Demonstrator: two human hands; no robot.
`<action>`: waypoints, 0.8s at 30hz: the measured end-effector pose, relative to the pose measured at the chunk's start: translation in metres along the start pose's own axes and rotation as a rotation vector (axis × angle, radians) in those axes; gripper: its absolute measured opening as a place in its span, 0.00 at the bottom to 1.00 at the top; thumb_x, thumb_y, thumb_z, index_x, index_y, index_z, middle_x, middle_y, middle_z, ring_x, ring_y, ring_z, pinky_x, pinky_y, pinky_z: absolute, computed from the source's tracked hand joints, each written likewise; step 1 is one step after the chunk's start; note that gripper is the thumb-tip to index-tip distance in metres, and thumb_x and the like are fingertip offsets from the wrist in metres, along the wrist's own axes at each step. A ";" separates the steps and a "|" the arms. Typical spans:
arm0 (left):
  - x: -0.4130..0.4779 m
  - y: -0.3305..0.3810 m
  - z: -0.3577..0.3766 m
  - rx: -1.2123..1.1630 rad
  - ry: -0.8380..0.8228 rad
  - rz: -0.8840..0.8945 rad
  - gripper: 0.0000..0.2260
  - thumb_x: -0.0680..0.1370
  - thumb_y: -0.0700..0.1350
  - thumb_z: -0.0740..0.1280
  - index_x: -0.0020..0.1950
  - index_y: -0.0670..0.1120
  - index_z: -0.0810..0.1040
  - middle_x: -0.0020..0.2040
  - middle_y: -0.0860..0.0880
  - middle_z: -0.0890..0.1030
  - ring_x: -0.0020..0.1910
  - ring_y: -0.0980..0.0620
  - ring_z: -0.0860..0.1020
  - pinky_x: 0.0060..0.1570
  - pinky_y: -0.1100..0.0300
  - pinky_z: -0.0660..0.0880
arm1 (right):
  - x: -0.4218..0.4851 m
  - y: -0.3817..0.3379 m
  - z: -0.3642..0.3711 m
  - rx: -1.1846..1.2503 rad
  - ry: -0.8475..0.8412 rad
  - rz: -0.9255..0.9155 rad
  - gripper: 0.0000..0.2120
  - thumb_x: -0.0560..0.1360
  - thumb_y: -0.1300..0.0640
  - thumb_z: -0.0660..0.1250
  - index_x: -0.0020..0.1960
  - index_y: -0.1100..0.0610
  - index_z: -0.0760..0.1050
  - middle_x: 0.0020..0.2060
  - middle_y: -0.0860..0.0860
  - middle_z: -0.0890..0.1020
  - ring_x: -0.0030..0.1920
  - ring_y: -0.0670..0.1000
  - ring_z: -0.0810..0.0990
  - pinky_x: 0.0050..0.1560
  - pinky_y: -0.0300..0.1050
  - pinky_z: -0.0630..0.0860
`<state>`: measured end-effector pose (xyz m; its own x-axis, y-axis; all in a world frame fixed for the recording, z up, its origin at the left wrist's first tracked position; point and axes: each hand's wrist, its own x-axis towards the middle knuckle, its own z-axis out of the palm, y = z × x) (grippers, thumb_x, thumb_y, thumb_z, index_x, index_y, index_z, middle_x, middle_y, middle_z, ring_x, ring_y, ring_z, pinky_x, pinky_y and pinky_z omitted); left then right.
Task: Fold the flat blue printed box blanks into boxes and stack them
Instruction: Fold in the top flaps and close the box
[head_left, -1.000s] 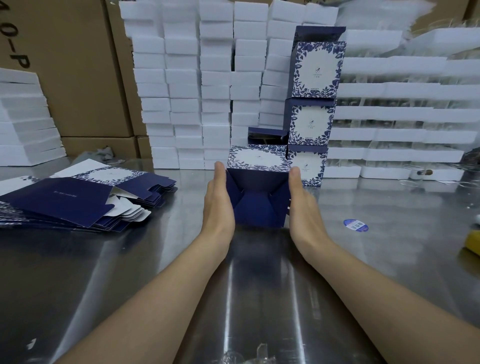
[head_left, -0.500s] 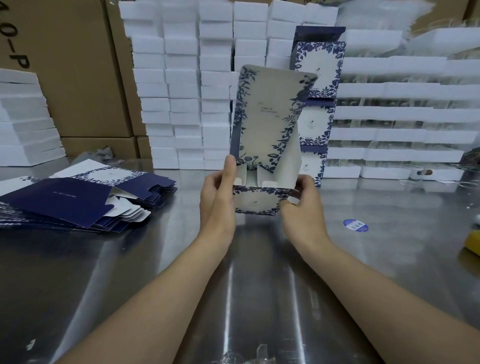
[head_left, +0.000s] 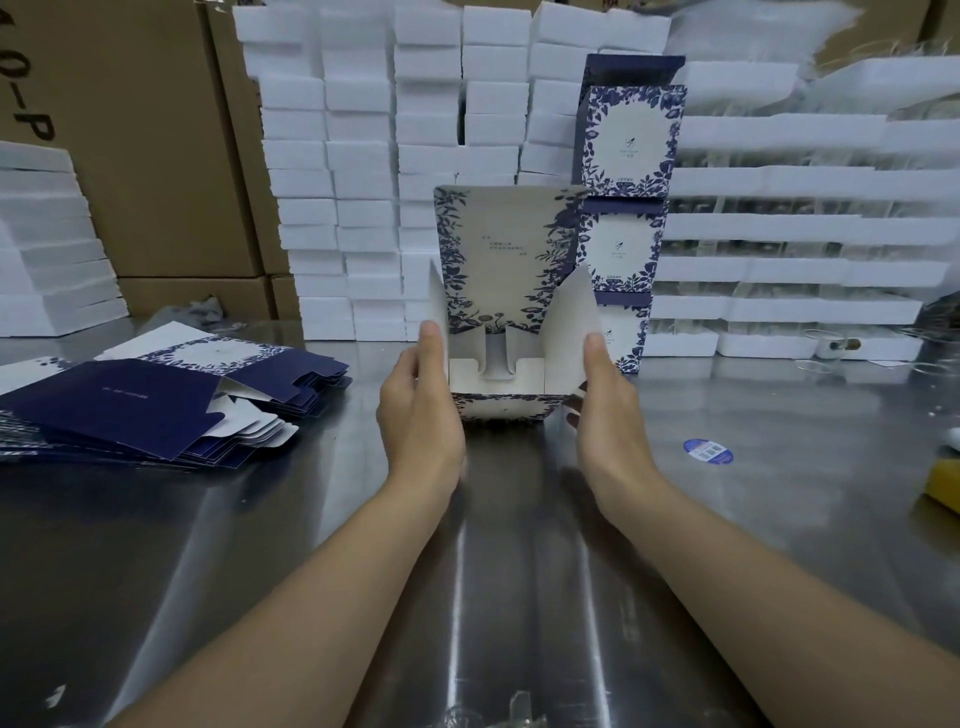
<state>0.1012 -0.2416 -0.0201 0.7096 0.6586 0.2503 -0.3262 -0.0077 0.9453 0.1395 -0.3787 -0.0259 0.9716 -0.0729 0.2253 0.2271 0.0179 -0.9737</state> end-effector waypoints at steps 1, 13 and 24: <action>0.001 0.001 0.000 -0.015 0.049 -0.004 0.27 0.84 0.66 0.59 0.35 0.47 0.70 0.29 0.49 0.70 0.35 0.48 0.71 0.43 0.50 0.70 | 0.002 -0.003 -0.001 0.063 0.045 0.050 0.30 0.76 0.28 0.57 0.61 0.49 0.81 0.59 0.47 0.85 0.65 0.53 0.81 0.72 0.59 0.73; 0.016 0.005 -0.007 -0.199 0.192 -0.133 0.14 0.83 0.49 0.63 0.37 0.52 0.69 0.34 0.52 0.66 0.34 0.51 0.65 0.43 0.54 0.70 | 0.012 -0.011 -0.012 0.210 0.103 0.015 0.10 0.83 0.58 0.61 0.45 0.52 0.77 0.40 0.49 0.80 0.37 0.50 0.81 0.34 0.36 0.73; 0.013 0.007 -0.012 0.151 0.047 0.175 0.11 0.76 0.60 0.61 0.48 0.57 0.80 0.43 0.60 0.81 0.40 0.69 0.76 0.41 0.60 0.69 | 0.007 -0.013 -0.016 -0.085 0.013 -0.307 0.25 0.85 0.42 0.62 0.36 0.50 0.55 0.31 0.44 0.57 0.34 0.48 0.57 0.41 0.50 0.58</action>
<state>0.1002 -0.2239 -0.0126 0.6193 0.6720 0.4061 -0.3419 -0.2348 0.9099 0.1420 -0.3950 -0.0118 0.8572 -0.0751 0.5094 0.5029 -0.0900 -0.8596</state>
